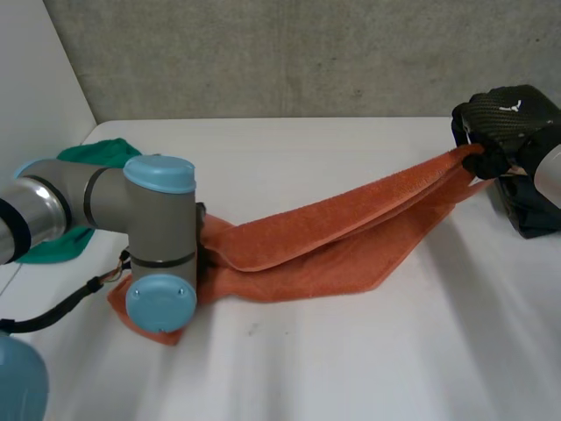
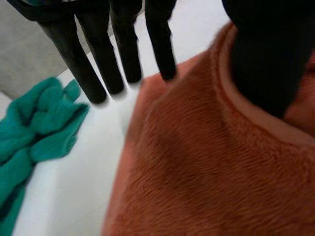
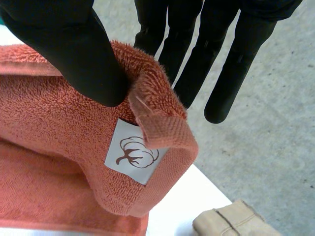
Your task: Fold the laundry.
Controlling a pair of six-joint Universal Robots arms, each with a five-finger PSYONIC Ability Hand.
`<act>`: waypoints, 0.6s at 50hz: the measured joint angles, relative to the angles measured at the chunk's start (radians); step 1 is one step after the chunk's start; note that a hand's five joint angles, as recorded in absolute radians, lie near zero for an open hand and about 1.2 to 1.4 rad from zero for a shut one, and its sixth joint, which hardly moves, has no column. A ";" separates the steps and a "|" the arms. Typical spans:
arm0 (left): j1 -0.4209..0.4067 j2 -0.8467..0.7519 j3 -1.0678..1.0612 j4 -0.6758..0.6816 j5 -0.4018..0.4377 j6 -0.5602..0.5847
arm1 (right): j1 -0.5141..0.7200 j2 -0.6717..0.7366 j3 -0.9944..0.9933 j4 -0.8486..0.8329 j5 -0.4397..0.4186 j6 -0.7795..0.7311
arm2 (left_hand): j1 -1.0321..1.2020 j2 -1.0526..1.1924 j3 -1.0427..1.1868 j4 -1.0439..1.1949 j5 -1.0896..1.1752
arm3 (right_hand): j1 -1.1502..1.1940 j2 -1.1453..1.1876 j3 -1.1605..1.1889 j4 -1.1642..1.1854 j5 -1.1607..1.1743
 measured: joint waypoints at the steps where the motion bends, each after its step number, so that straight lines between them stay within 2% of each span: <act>1: 0.020 -0.008 0.006 0.005 0.001 0.024 | -0.001 0.017 0.002 -0.003 -0.003 -0.008 | 0.279 0.256 0.272 0.251 0.243 | 0.000 0.000 0.000 0.000 0.000; 2: 0.034 -0.011 0.010 0.010 0.005 0.043 | 0.000 0.029 0.002 -0.006 -0.004 -0.014 | 0.459 0.433 0.448 0.449 0.437 | 0.000 0.000 0.000 0.000 0.000; 3: 0.047 -0.012 0.014 0.016 0.012 0.064 | 0.001 0.043 0.001 -0.009 -0.005 -0.022 | 0.525 0.534 0.549 0.551 0.528 | 0.000 0.000 0.000 0.000 0.000; 7: 0.090 -0.005 0.041 0.049 0.048 0.140 | 0.018 0.102 -0.024 -0.034 -0.002 -0.051 | 0.525 0.613 0.629 0.631 0.565 | 0.000 0.000 0.000 0.000 0.000; 10: 0.135 0.007 0.097 0.101 0.113 0.235 | 0.045 0.175 -0.081 -0.081 0.014 -0.073 | 0.525 0.615 0.630 0.631 0.565 | 0.000 0.000 0.005 0.001 0.000; 13: 0.192 0.035 0.218 0.189 0.240 0.349 | 0.098 0.305 -0.245 -0.233 0.090 -0.065 | 0.525 0.615 0.631 0.631 0.565 | 0.000 0.000 0.006 0.004 0.000; 15: 0.219 0.057 0.297 0.240 0.314 0.383 | 0.121 0.372 -0.356 -0.363 0.154 -0.040 | 0.525 0.615 0.631 0.632 0.565 | 0.000 0.000 0.006 0.004 0.000; 16: 0.222 0.060 0.308 0.247 0.324 0.386 | 0.123 0.377 -0.365 -0.375 0.159 -0.037 | 0.525 0.615 0.631 0.632 0.565 | 0.000 0.000 0.006 0.004 0.000; 17: 0.237 0.083 0.367 0.284 0.370 0.388 | 0.135 0.414 -0.439 -0.479 0.209 -0.011 | 0.525 0.615 0.631 0.634 0.565 | 0.000 0.000 0.006 0.004 0.000; 19: 0.252 0.112 0.426 0.324 0.407 0.364 | 0.143 0.440 -0.506 -0.587 0.258 0.019 | 0.525 0.615 0.631 0.635 0.565 | 0.000 0.000 0.006 0.005 0.000; 21: 0.272 0.156 0.489 0.368 0.431 0.289 | 0.152 0.458 -0.594 -0.749 0.332 0.074 | 0.525 0.615 0.631 0.635 0.565 | 0.000 0.000 0.006 0.005 0.000; 23: 0.283 0.184 0.510 0.385 0.431 0.224 | 0.157 0.454 -0.625 -0.810 0.356 0.103 | 0.525 0.615 0.631 0.635 0.565 | 0.000 0.000 0.006 0.005 0.010; 26: 0.297 0.215 0.503 0.388 0.427 0.135 | 0.167 0.437 -0.636 -0.832 0.356 0.131 | 0.525 0.616 0.631 0.635 0.565 | 0.000 0.000 0.006 0.005 0.018; 30: 0.311 0.244 0.426 0.373 0.427 0.064 | 0.179 0.408 -0.599 -0.775 0.317 0.149 | 0.525 0.616 0.631 0.635 0.565 | 0.000 0.000 0.006 0.005 0.029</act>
